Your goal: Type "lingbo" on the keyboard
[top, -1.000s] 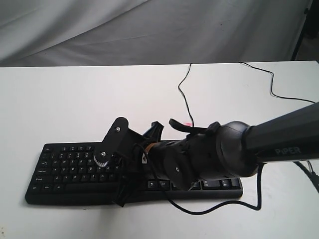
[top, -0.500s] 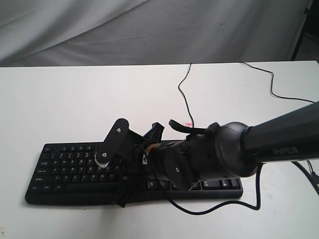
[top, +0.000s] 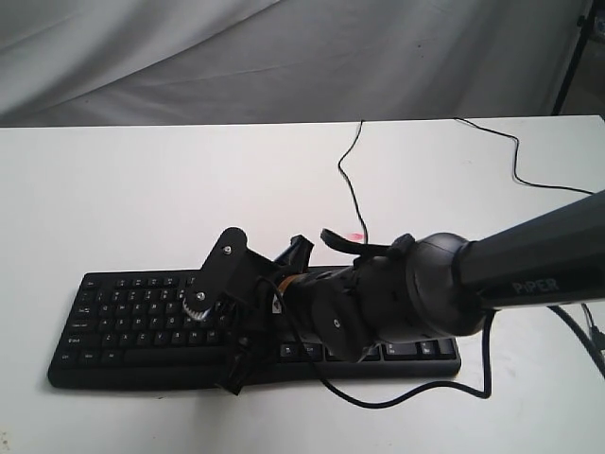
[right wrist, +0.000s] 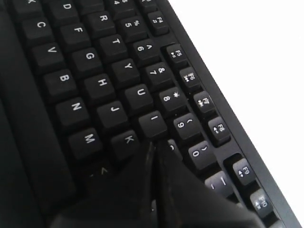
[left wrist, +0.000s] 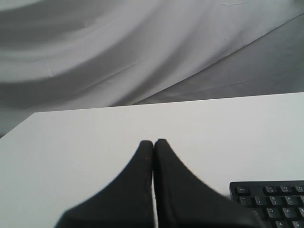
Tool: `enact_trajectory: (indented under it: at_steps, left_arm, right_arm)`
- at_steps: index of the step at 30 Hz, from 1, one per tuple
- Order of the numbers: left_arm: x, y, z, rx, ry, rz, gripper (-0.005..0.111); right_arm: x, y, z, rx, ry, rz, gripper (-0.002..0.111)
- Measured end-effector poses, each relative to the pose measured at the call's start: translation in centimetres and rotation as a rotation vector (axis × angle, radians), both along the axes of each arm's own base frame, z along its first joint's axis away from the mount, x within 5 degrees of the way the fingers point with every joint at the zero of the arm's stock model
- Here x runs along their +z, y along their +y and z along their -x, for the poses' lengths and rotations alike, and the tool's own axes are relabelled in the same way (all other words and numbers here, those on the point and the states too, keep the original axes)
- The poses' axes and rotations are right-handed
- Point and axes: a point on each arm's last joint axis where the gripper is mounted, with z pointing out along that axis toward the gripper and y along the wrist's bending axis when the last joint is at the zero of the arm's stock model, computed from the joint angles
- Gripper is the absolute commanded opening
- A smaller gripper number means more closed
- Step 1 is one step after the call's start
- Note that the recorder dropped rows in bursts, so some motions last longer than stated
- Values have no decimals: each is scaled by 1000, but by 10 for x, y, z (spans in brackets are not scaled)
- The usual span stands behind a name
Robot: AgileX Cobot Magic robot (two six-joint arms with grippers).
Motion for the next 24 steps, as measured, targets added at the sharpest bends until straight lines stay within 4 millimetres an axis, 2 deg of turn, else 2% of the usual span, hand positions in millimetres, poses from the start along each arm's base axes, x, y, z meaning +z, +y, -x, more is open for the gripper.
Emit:
enact_trajectory:
  at_steps: [13,24]
  left_arm:
    - [0,0,0,0,0,0,1]
    - [0,0,0,0,0,0,1]
  right_arm:
    - [-4,1,-2,3,1,5,0]
    - [12,1,-1,17,-17,-5,0]
